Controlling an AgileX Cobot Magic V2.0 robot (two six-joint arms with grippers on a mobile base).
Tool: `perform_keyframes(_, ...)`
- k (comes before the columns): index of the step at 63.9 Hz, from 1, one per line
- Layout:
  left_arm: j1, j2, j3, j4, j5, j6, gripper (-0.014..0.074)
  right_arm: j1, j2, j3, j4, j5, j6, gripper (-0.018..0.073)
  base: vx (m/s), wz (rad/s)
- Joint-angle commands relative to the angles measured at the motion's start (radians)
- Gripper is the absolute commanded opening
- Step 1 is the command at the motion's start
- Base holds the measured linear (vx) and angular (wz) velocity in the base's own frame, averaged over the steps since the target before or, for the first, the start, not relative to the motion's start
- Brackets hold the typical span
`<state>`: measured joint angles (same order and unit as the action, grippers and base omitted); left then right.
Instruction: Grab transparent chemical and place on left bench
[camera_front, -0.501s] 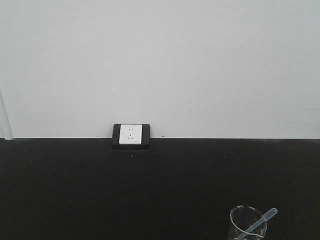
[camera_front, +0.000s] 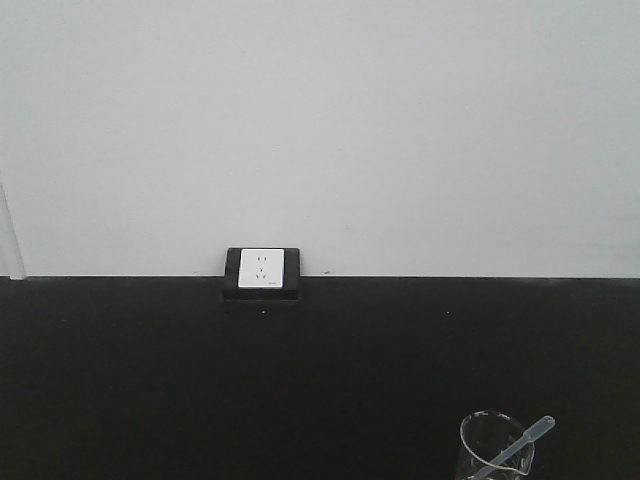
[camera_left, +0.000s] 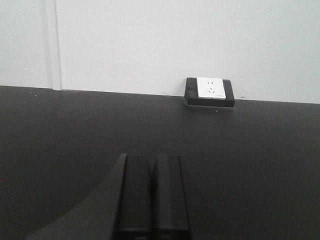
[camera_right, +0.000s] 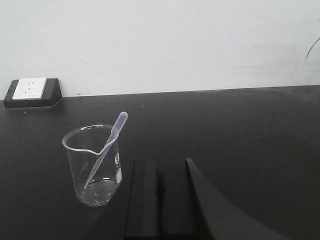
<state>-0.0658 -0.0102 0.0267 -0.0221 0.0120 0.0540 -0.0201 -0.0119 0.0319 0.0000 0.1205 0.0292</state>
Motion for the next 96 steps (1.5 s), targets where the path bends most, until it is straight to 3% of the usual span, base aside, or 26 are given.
perform_keyframes(1,-0.002,-0.019,0.016,-0.001,-0.078,-0.008,-0.0003,-0.003,-0.009,0.006,0.000,-0.083,-0.002,-0.0008,0.00,0.00)
perform_keyframes(38,-0.002,-0.019,0.016,-0.001,-0.078,-0.008,-0.0003,-0.003,-0.009,0.006,0.000,-0.113,-0.002,-0.0008,0.00,0.00)
perform_keyframes(53,-0.002,-0.019,0.016,-0.001,-0.078,-0.008,-0.0003,-0.003,-0.009,-0.001,0.013,-0.193,0.001,-0.0008,0.00,0.00)
perform_keyframes(64,-0.002,-0.019,0.016,-0.001,-0.078,-0.008,-0.0003,-0.003,0.009,-0.124,-0.005,-0.149,-0.002,-0.0008,0.00,0.00)
perform_keyframes(81,-0.002,-0.019,0.016,-0.001,-0.078,-0.008,-0.0003,-0.003,0.266,-0.376,0.000,-0.088,-0.002,-0.0006,0.00,0.00)
perform_keyframes(96,-0.002,-0.019,0.016,-0.001,-0.078,-0.008,-0.0003,-0.003,0.566,-0.418,0.038,-0.179,0.002,0.0001,0.00,0.00)
